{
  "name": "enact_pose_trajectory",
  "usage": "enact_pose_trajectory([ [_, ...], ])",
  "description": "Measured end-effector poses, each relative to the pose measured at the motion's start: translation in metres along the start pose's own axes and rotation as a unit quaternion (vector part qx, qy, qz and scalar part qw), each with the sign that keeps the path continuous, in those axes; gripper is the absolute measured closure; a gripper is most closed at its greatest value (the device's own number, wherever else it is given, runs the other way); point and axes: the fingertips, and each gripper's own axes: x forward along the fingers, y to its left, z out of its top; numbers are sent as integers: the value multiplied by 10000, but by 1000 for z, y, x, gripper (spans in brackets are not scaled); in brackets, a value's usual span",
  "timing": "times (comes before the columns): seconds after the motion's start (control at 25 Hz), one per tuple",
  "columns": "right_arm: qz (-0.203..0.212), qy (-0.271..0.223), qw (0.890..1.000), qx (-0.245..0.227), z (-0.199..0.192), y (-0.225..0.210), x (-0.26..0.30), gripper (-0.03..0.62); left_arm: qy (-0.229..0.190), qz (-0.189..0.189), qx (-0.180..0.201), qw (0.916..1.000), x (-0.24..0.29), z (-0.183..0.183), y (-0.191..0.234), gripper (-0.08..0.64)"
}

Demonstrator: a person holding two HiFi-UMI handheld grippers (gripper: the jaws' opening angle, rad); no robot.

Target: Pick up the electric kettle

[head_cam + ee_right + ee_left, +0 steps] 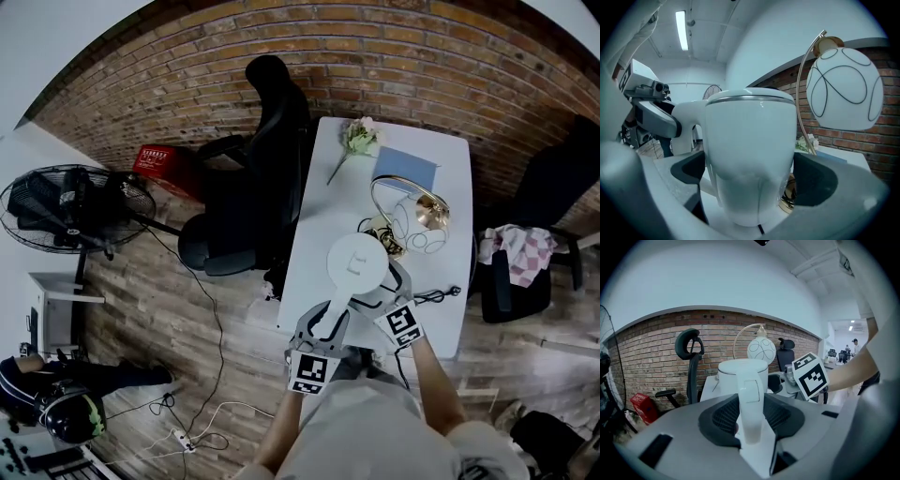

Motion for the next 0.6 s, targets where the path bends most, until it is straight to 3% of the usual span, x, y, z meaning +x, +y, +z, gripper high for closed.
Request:
enact_pose_trajectory([
  [0.6, -76, 45, 10000, 43, 7, 0, -7, 25, -317, -241, 68, 9992, -3, 13, -5, 407],
])
